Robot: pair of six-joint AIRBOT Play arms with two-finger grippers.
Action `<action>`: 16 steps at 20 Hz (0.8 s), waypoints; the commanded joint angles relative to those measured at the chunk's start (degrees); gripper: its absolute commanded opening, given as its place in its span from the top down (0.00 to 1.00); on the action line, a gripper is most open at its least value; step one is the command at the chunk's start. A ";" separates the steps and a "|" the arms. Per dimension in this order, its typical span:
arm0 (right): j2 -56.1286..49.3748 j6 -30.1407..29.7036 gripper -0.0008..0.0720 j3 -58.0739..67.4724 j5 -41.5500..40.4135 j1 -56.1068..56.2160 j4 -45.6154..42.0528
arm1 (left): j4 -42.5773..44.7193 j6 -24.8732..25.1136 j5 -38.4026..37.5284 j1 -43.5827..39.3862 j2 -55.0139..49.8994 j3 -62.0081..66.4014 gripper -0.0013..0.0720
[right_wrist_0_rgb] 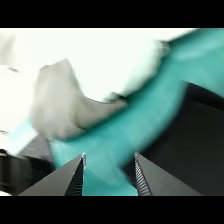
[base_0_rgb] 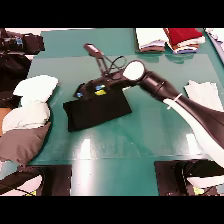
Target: Fold the shirts.
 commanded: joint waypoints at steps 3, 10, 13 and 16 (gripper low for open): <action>6.73 4.85 0.46 -14.58 7.06 -17.79 -15.63 | 0.74 0.37 1.20 -5.38 0.94 -0.55 0.95; -5.22 4.87 0.20 -17.64 13.38 -31.10 -6.95 | 0.31 1.22 4.46 -10.05 0.96 -0.57 0.95; -12.15 4.92 0.20 -11.39 13.40 -26.56 -5.33 | 0.39 1.22 4.28 -10.05 0.94 -0.57 0.95; -19.10 5.51 0.23 -4.20 13.44 -20.59 -5.29 | 0.39 1.22 3.96 -10.03 0.96 -0.57 0.95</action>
